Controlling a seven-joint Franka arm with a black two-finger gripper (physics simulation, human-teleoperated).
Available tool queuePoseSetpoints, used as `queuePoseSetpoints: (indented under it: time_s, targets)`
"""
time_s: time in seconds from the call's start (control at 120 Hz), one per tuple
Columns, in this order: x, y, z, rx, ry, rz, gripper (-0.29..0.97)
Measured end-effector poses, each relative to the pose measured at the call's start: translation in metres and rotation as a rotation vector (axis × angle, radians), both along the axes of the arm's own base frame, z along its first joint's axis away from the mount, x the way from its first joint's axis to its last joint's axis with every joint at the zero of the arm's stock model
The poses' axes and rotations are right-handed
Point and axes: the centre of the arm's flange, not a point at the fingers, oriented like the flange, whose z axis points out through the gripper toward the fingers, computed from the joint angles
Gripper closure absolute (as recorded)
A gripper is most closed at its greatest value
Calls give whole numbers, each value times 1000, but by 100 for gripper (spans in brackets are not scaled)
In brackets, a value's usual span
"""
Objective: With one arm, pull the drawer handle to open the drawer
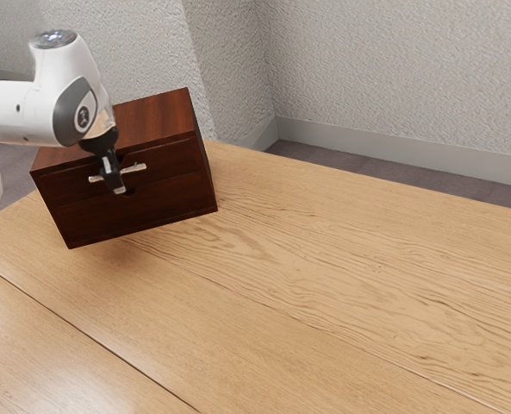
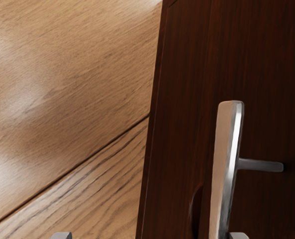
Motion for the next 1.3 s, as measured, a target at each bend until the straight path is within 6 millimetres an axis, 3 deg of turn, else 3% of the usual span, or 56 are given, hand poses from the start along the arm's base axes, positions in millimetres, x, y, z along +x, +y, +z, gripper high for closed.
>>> queuePoseSetpoints:
  time_s: [0.383, 0.875, 1.3]
  targets:
    - [-3, -5, -6, -16, 25, -8, 48]
    - [-5, -19, -11, -38, 40, -18, 42]
    - [-24, -26, -9, -68, 44, -12, 39]
